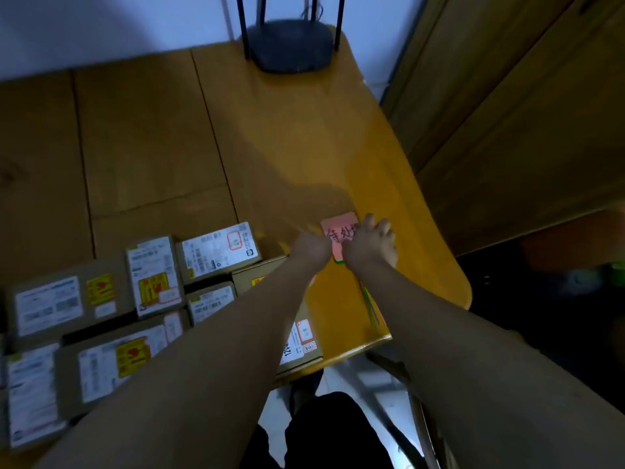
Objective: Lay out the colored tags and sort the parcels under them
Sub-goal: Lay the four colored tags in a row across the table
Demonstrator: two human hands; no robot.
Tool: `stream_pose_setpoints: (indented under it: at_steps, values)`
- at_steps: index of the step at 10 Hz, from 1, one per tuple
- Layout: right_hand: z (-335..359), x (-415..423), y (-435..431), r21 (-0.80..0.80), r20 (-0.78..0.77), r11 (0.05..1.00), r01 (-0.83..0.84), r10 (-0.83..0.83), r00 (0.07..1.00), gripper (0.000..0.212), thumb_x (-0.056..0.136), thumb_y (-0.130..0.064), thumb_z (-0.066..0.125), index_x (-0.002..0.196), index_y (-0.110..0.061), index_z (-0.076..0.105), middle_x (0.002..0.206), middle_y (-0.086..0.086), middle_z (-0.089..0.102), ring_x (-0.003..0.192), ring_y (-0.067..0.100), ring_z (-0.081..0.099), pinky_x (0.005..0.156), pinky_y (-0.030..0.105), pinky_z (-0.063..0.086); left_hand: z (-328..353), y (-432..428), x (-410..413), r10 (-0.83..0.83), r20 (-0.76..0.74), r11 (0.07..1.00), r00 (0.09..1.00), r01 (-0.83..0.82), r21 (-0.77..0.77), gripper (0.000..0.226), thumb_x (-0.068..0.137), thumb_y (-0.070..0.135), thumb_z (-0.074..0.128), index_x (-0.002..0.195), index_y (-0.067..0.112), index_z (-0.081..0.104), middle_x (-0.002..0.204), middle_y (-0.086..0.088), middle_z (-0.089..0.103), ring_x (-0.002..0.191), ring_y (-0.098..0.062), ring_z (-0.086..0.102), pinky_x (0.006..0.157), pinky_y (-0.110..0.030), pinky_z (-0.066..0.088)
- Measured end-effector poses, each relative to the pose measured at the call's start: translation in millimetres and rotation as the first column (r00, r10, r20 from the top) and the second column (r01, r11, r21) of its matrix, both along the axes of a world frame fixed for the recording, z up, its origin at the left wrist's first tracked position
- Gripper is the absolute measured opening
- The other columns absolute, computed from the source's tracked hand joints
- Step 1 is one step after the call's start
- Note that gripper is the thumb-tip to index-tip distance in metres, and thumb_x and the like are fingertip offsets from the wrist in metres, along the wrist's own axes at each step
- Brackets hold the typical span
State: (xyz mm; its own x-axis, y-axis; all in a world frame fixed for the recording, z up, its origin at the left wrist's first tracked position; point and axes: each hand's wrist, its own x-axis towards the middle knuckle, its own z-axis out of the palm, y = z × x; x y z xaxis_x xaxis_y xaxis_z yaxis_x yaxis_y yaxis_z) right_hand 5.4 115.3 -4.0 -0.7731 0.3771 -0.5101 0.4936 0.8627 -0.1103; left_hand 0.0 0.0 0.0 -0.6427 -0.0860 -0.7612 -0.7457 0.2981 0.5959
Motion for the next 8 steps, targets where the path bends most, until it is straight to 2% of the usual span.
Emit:
stream_pose_setpoints:
  at_steps: [1,2,3,4,5,6,7,8]
  values:
    - [-12.1,-5.4,1.5,-0.004,0.031,0.993,0.114,-0.114,0.993,0.077,0.100,-0.044,0.062,0.157,-0.008,0.024,0.163,0.018,0.020,0.150,0.040,0.024,0.110,0.049,0.040,-12.3,4.3,-2.0,0.156,0.074,0.986,0.985,-0.160,0.050,0.037,0.104,0.014,0.050,0.067,0.018,0.046,0.073,-0.001,0.048,0.080,-0.024,0.049,0.081,-0.034,0.044]
    - [-23.2,-3.9,-0.9,-0.088,0.035,0.975,0.203,-0.200,0.979,0.076,0.098,-0.038,0.066,0.153,-0.005,0.026,0.159,0.017,0.023,0.148,0.040,0.025,0.109,0.048,0.041,-13.4,9.5,-1.8,0.185,0.089,0.964,0.979,-0.198,0.175,0.020,0.097,0.003,0.050,0.078,0.010,0.051,0.079,-0.013,0.043,0.082,-0.023,0.035,0.079,-0.040,0.033]
    - [-26.7,-6.1,-3.4,-0.161,0.011,0.961,0.225,-0.226,0.974,0.074,0.098,-0.033,0.068,0.150,-0.001,0.026,0.159,0.019,0.029,0.148,0.040,0.030,0.111,0.047,0.038,-9.2,8.1,-0.8,0.242,0.098,0.950,0.965,-0.257,0.178,0.036,0.094,-0.005,0.046,0.065,0.015,0.038,0.068,-0.007,0.033,0.066,-0.021,0.026,0.076,-0.043,0.026]
    - [-27.0,-11.7,-1.9,-0.346,-0.023,0.907,0.241,-0.265,0.964,0.039,0.099,-0.016,0.062,0.122,-0.003,0.034,0.140,0.025,0.053,0.126,0.040,0.057,0.087,0.043,0.048,-11.1,6.3,-2.4,0.271,0.148,0.927,0.951,-0.300,0.225,0.033,0.100,0.004,0.051,0.070,0.018,0.046,0.079,-0.005,0.050,0.079,-0.022,0.048,0.076,-0.041,0.041]
    - [-18.0,-14.3,-3.2,-0.539,-0.055,0.786,0.303,-0.392,0.918,0.031,0.096,-0.008,0.061,0.125,-0.002,0.053,0.124,0.024,0.067,0.112,0.043,0.066,0.087,0.049,0.058,-13.6,5.2,-1.9,0.322,0.114,0.904,0.940,-0.341,0.258,0.027,0.101,0.007,0.056,0.076,0.017,0.056,0.083,-0.001,0.061,0.092,-0.022,0.055,0.083,-0.034,0.048]
    - [2.6,-20.2,-13.7,-0.664,-0.078,0.700,0.262,-0.414,0.907,0.020,0.092,-0.005,0.065,0.110,-0.011,0.070,0.115,0.019,0.075,0.105,0.039,0.071,0.087,0.051,0.061,-3.3,2.6,0.8,0.463,-0.063,0.859,0.884,-0.430,0.278,0.015,0.091,-0.010,0.060,0.093,0.000,0.072,0.071,0.001,0.066,0.074,-0.019,0.057,0.059,-0.021,0.044]
    - [33.2,-32.6,-32.7,-0.839,-0.024,0.485,0.245,-0.483,0.876,0.022,0.094,-0.001,0.067,0.110,-0.015,0.067,0.108,0.013,0.073,0.092,0.029,0.069,0.068,0.034,0.055,21.1,-12.0,1.3,0.498,-0.319,0.867,0.806,-0.475,0.151,0.031,0.087,0.006,0.072,0.116,0.017,0.076,0.094,0.006,0.072,0.083,-0.009,0.065,0.060,-0.013,0.042]
    - [70.1,-45.5,-60.5,-0.926,0.015,0.328,0.184,-0.457,0.889,0.023,0.102,0.000,0.059,0.124,-0.006,0.064,0.111,0.015,0.070,0.083,0.020,0.066,0.063,0.029,0.051,53.3,-43.8,-5.2,0.539,-0.459,0.831,0.707,-0.534,0.153,0.026,0.085,0.021,0.079,0.106,0.037,0.076,0.089,0.017,0.074,0.078,-0.002,0.069,0.059,-0.006,0.045]
